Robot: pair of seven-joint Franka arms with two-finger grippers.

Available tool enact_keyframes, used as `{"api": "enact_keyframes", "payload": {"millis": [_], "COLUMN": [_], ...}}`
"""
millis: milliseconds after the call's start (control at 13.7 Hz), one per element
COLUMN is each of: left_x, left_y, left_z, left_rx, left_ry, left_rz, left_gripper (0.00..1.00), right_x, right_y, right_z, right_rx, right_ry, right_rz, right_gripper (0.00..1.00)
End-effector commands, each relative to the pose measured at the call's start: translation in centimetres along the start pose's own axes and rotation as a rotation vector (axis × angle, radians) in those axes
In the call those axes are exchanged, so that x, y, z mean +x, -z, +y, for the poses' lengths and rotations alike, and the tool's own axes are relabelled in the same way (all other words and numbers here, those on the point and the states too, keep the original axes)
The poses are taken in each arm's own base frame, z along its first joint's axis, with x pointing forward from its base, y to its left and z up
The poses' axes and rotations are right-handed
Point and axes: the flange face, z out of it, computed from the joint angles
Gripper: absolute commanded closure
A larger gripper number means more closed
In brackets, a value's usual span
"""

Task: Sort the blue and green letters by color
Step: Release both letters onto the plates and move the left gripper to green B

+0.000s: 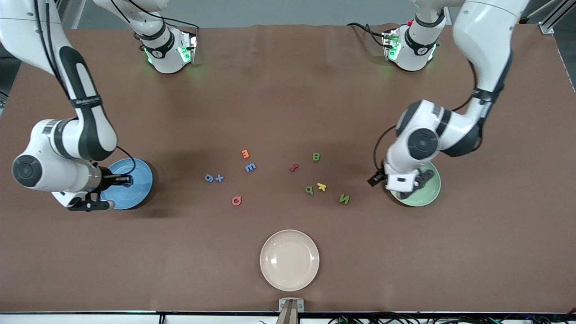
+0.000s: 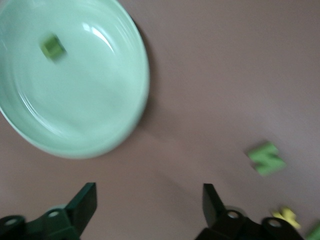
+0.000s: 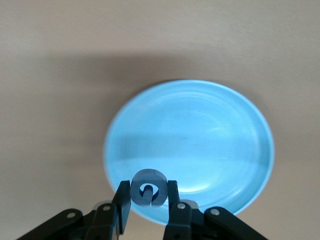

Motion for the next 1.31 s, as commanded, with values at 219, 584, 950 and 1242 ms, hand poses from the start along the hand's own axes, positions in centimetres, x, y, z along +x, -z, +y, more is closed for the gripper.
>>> {"api": "enact_keyframes", "payload": {"millis": [219, 584, 950, 1242], "left_x": [-10.4, -15.0, -16.4, -17.4], "left_y": [-3.1, -6.2, -8.1, -9.9], "left_z": [7.9, 9.2, 8.5, 7.8], "left_rx": [-0.026, -0.033, -0.053, -0.027], "left_ry": [0.156, 0.313, 0.571, 0.688], "left_rz": [-0.029, -0.039, -0.055, -0.021], "left_gripper": [0.15, 0.15, 0.15, 0.15], "right_x": [-3.0, -4.3, -3.9, -3.4], "right_y": [-4.5, -6.8, -4.7, -2.3], "right_z": [5.0, 5.4, 3.5, -2.5], "right_rx": [0.007, 0.007, -0.001, 0.001], "right_ry": [0.082, 0.073, 0.09, -0.057], "right_rz": [0.09, 0.095, 0.106, 0.06], "right_gripper": [0.87, 0.69, 0.2, 0.18]}}
